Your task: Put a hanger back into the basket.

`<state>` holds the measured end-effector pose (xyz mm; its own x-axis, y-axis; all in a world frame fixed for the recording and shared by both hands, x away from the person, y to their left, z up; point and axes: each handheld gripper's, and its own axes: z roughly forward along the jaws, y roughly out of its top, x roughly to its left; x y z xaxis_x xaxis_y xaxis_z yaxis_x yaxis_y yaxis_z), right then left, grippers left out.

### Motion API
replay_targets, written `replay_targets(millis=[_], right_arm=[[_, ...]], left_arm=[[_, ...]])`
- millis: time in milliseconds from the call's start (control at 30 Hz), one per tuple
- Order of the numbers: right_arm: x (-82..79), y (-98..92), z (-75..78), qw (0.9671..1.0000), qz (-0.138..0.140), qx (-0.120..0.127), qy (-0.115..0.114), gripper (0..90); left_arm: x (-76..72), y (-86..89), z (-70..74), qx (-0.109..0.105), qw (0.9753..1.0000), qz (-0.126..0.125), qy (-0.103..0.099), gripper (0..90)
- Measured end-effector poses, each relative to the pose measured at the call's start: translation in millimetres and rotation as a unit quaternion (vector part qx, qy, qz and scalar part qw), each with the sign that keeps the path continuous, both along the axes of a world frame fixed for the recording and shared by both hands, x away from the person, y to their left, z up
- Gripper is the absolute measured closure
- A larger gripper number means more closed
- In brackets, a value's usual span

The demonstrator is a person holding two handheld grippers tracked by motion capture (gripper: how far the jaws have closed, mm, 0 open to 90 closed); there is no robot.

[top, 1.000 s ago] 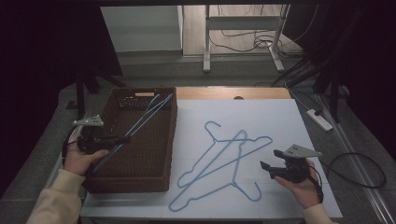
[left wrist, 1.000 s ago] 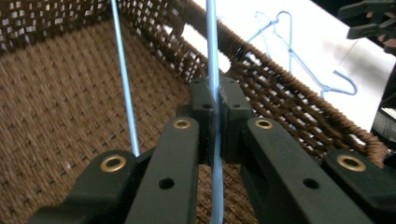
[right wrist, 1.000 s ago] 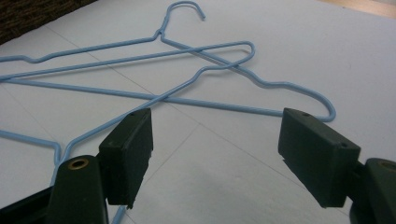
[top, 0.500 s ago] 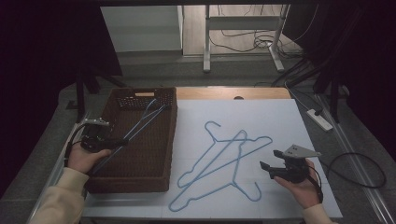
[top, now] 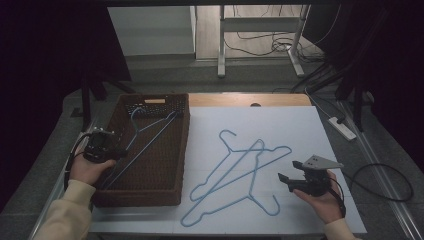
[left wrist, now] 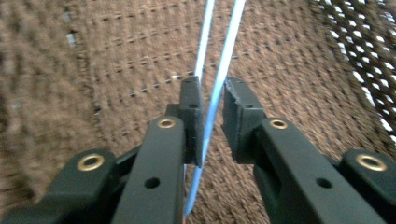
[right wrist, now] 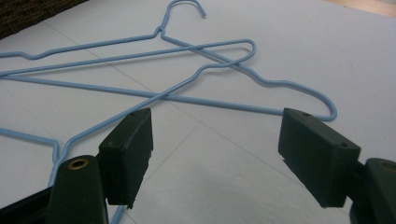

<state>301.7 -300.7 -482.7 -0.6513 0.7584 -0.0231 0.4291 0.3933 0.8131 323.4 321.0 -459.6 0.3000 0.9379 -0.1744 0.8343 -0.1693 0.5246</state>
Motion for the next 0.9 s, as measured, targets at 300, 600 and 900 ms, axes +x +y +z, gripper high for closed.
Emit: replay_targets(millis=[300,600,900], right_arm=[[-0.3,0.1,0.1,1.0,0.0,-0.001,0.0,27.3],[-0.1,-0.4,-0.2,1.0,-0.002,-0.001,0.0,27.2],[0.5,0.0,-0.1,1.0,0.0,0.0,0.0,27.2]], left_arm=[[-6.0,0.8,9.3,0.012,0.9979,0.046,-0.044,44.3],[-14.8,-0.7,17.0,-0.008,0.9961,0.042,-0.077,34.3],[-31.6,-12.7,28.2,-0.044,0.9913,-0.001,-0.124,32.5]])
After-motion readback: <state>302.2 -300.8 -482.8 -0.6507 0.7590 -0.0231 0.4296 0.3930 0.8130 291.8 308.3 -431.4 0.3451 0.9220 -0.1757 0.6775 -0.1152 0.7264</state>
